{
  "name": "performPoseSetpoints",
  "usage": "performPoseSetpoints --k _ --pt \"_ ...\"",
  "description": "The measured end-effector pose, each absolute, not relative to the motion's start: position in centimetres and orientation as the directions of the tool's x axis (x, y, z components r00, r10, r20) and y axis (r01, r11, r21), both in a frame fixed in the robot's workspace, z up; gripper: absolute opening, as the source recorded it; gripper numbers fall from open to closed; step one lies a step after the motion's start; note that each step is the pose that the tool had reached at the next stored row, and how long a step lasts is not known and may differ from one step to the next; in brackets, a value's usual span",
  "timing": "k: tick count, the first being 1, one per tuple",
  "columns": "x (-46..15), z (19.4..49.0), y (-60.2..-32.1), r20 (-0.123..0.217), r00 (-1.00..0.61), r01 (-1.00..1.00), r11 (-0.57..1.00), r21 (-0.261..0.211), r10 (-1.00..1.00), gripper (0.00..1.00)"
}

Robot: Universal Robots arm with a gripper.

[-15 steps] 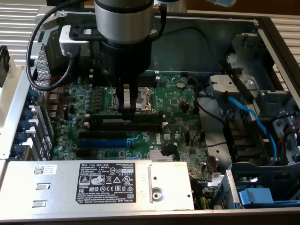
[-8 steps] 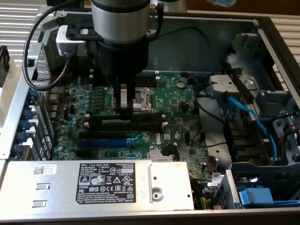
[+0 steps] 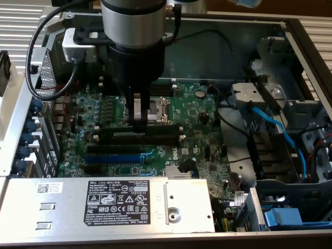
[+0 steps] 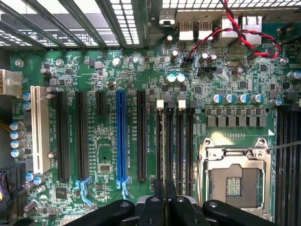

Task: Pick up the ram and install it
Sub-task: 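Insert the ram into the slot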

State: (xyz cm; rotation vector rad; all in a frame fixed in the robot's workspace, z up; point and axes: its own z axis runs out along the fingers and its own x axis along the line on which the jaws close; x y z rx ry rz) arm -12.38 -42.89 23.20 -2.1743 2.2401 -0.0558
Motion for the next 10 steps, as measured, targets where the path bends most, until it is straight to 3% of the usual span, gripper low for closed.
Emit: performPoseSetpoints --k 10 --pt "-12.24 23.71 -42.95 0.007 -0.029 -0.999 0.029 -0.027 -1.0 0.12"
